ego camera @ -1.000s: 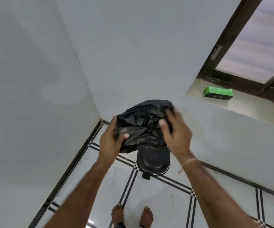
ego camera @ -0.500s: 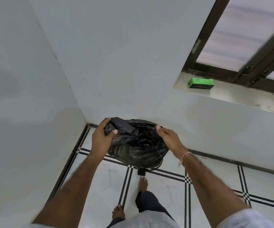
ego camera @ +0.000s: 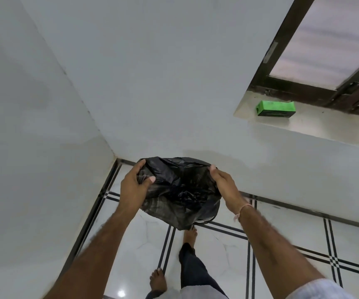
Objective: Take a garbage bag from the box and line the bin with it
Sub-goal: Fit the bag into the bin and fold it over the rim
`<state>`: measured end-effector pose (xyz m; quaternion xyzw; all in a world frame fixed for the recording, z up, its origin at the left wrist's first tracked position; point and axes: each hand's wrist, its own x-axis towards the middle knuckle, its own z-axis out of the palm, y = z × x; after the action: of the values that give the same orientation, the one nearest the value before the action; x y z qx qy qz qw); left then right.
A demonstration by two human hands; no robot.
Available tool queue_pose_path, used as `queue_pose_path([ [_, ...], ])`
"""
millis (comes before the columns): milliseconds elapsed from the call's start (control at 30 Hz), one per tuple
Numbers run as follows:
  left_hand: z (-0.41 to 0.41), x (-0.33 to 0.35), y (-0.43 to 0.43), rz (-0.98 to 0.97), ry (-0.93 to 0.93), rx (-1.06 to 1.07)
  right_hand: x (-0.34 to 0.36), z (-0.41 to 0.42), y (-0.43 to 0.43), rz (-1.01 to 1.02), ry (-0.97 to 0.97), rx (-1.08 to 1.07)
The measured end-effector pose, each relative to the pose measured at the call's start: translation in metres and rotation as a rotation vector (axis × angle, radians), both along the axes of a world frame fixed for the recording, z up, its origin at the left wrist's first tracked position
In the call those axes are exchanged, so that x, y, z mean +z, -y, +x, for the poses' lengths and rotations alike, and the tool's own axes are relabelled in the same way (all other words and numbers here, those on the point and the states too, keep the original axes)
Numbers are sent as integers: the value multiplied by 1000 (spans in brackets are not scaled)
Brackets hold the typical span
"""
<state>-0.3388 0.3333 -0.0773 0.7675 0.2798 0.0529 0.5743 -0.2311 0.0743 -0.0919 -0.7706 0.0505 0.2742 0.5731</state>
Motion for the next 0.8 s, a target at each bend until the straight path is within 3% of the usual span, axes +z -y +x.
queue_pose_path([
  [367, 52, -100, 51, 47, -184, -52, -99, 21, 26, 71, -165, -203],
  [500, 62, -175, 67, 30, -277, -94, -167, 28, 23, 105, -320, -227],
  [633, 88, -263, 83, 32, -217, -100, -246, 53, 14, 259, -351, -373],
  [800, 102, -360, 107, -11, -240, -136, -337, 60, 10, 373, -540, -501],
])
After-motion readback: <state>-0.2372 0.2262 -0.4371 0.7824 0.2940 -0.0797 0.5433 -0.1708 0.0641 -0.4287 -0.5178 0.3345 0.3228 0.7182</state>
